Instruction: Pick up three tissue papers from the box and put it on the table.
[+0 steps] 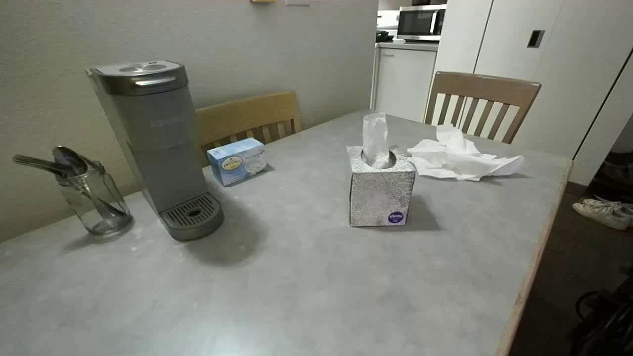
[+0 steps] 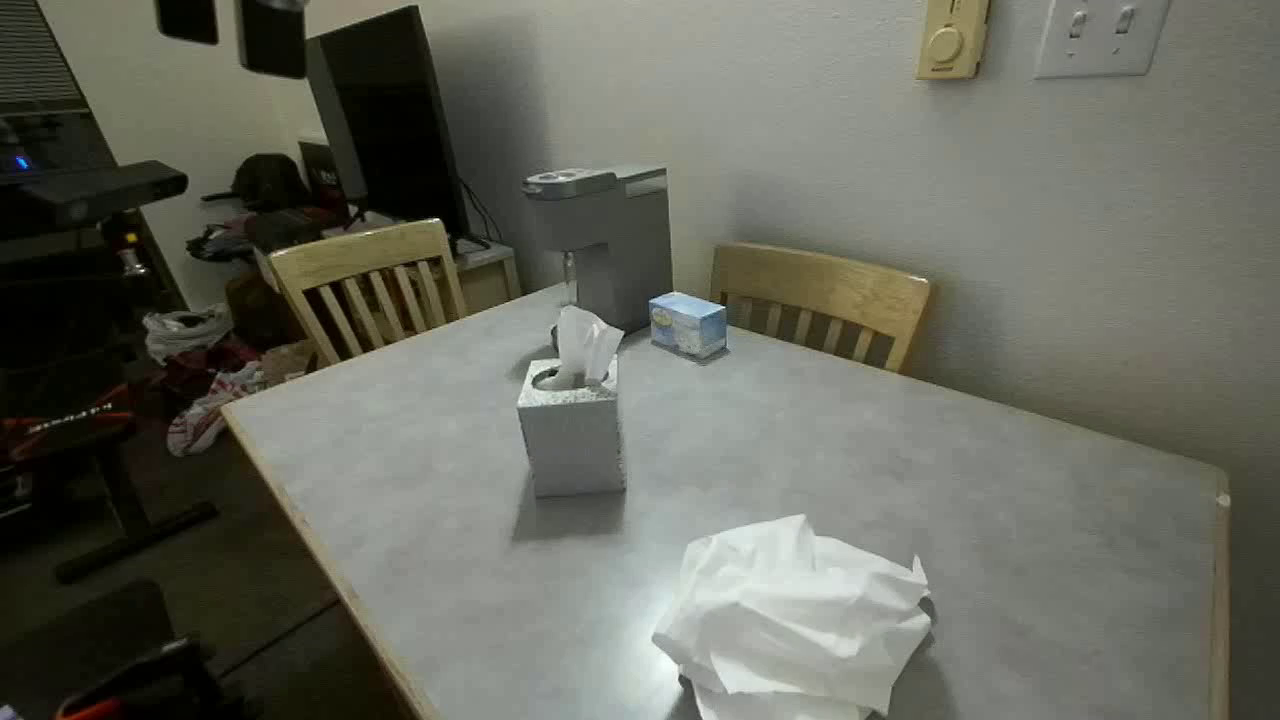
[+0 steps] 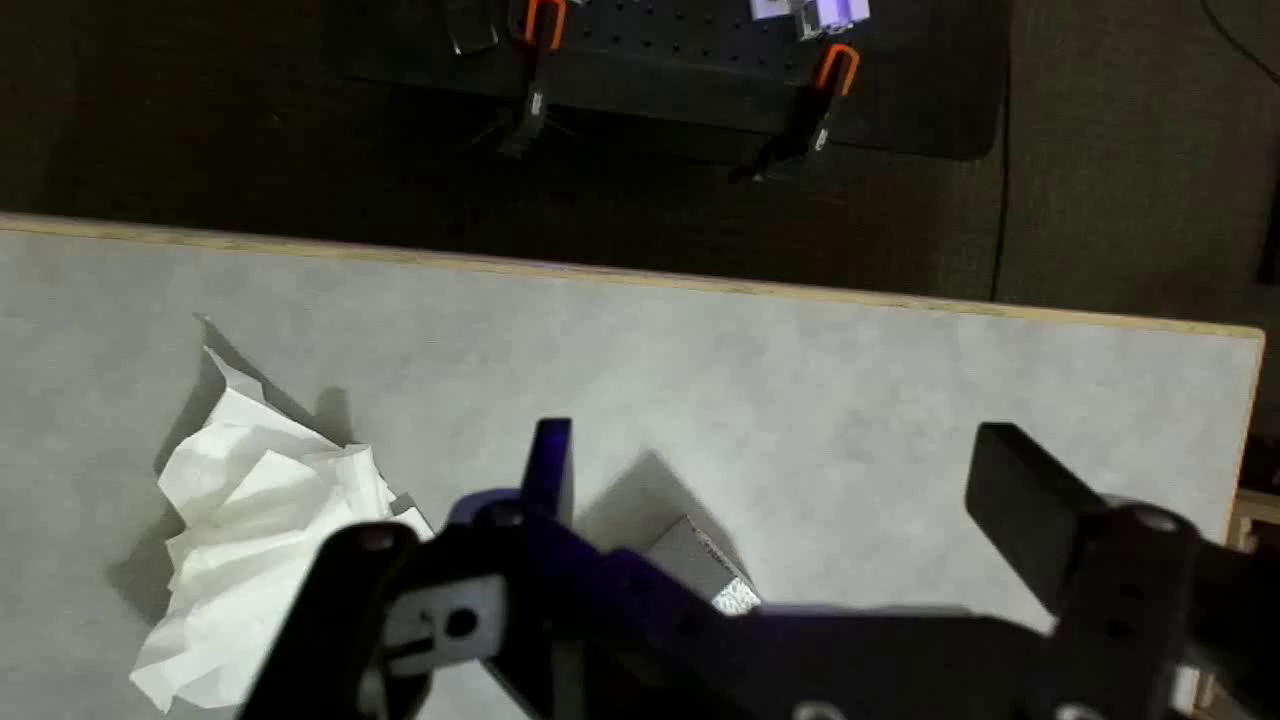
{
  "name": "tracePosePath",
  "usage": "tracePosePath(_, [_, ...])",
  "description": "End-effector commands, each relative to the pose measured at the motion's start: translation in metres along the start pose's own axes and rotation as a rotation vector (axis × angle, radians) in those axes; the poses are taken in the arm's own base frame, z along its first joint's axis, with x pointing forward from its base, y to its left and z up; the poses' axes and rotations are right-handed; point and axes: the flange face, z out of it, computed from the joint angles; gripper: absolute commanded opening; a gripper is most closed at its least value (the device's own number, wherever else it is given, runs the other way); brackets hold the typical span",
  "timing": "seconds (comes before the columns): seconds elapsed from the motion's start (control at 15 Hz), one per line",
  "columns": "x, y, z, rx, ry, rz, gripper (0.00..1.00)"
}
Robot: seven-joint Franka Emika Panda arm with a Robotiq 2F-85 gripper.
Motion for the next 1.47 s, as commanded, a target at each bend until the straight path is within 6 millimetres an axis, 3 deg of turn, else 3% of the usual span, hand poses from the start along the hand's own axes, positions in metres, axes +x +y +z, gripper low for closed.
tracePosePath(0.0, [0.000,0.000,0.000,0.000,-0.001,0.000,1.00])
tracePosePath(0.73, [0.005,-0.002,0.002,-0.001,0.001,-0.004,1.00])
tracePosePath(1.0, [0.020,-0.004,0.007,-0.019,0.015,0.002,1.00])
tracePosePath(1.4, [0.048,-0.021,0.012,-0.064,0.036,-0.029,1.00])
